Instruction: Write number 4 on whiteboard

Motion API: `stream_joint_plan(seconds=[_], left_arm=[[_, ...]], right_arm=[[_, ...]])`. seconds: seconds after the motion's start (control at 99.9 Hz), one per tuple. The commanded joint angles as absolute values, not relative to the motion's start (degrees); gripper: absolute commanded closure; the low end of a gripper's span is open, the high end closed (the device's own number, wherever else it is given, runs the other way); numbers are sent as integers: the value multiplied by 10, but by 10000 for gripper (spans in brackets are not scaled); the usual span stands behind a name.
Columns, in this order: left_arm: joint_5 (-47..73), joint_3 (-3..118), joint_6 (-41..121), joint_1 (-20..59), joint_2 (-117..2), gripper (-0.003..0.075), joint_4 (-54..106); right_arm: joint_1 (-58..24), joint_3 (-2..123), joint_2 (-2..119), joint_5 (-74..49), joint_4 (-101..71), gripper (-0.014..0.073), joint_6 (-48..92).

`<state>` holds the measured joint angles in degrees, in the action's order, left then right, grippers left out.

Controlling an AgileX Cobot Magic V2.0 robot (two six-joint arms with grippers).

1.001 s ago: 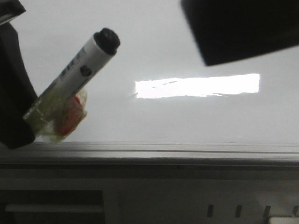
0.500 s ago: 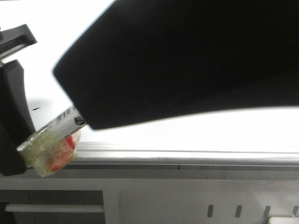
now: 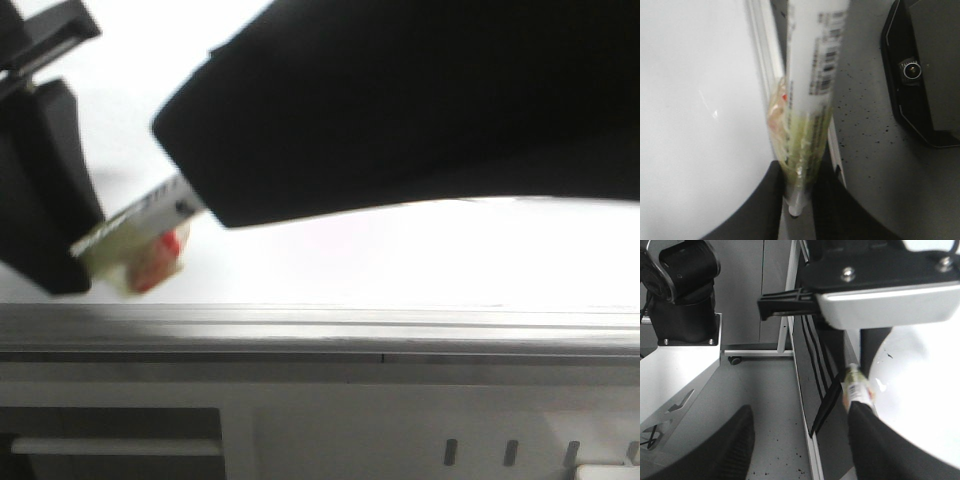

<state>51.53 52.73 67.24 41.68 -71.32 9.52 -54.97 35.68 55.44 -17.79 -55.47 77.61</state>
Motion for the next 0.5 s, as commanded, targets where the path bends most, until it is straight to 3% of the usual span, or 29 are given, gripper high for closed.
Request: stream_joint_plan(seconds=[0.0,0.49], left_arm=[[487,568,674,423,-702,740,94],[507,601,679,423,-706,740,95]], right_arm=[[-551,377,551,-153,-565,217,785],[-551,377,551,-56,-548,204,785]])
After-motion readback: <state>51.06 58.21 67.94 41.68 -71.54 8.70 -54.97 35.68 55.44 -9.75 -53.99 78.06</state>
